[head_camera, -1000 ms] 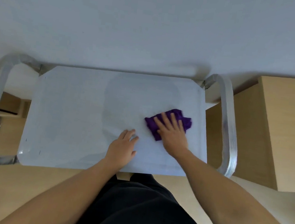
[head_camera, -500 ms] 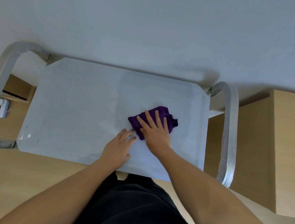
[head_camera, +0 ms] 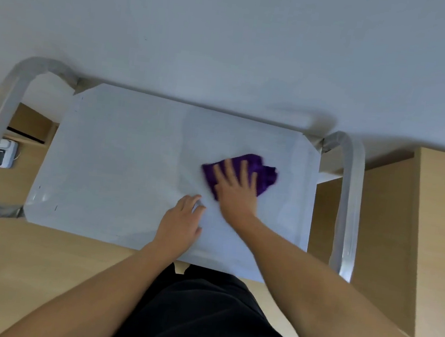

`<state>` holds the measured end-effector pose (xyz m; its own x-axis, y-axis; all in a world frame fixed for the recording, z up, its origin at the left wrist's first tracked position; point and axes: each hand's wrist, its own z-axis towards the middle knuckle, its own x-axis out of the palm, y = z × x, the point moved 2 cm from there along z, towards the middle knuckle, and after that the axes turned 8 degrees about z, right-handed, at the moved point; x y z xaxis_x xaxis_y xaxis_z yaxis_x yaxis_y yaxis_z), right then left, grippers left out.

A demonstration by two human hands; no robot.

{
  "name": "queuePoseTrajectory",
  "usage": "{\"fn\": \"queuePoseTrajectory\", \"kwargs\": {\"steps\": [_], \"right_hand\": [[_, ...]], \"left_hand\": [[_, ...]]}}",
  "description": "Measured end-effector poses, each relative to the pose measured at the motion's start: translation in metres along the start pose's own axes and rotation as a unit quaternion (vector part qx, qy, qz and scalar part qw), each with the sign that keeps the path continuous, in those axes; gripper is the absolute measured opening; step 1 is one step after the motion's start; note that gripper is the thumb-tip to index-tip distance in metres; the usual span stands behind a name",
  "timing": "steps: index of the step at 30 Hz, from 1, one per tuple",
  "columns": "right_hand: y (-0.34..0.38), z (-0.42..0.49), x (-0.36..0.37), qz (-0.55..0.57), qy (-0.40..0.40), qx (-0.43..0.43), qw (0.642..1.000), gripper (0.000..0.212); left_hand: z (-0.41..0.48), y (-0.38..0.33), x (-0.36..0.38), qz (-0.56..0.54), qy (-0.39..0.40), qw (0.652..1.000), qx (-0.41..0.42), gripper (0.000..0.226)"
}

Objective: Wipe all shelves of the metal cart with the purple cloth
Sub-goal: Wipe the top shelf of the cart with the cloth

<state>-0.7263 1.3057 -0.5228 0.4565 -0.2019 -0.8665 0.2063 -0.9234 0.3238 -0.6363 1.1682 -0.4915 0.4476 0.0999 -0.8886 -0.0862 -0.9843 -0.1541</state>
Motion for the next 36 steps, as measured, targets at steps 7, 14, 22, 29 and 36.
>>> {"fn": "queuePoseTrajectory", "kwargs": {"steps": [7,14,22,29,36], "right_hand": [[-0.073,0.021,-0.039,-0.032,-0.034,0.000,0.999,0.050],[-0.087,0.028,-0.046,0.036,-0.074,0.188,0.979,0.053],[-0.031,0.017,-0.020,-0.025,-0.002,-0.075,0.997,0.051],[-0.115,0.033,-0.060,0.021,-0.071,0.153,0.986,0.052],[0.001,0.006,0.000,-0.017,-0.009,-0.023,1.000,0.057]], "left_hand": [[0.018,-0.005,0.000,0.015,0.001,1.000,0.003,0.058],[0.022,0.001,0.001,-0.002,0.017,1.000,0.003,0.060],[0.020,0.000,0.000,0.007,0.016,1.000,0.001,0.061],[0.017,0.001,0.000,-0.009,0.013,1.000,0.006,0.060],[0.015,0.007,0.001,-0.006,0.008,1.000,0.007,0.063]]}}
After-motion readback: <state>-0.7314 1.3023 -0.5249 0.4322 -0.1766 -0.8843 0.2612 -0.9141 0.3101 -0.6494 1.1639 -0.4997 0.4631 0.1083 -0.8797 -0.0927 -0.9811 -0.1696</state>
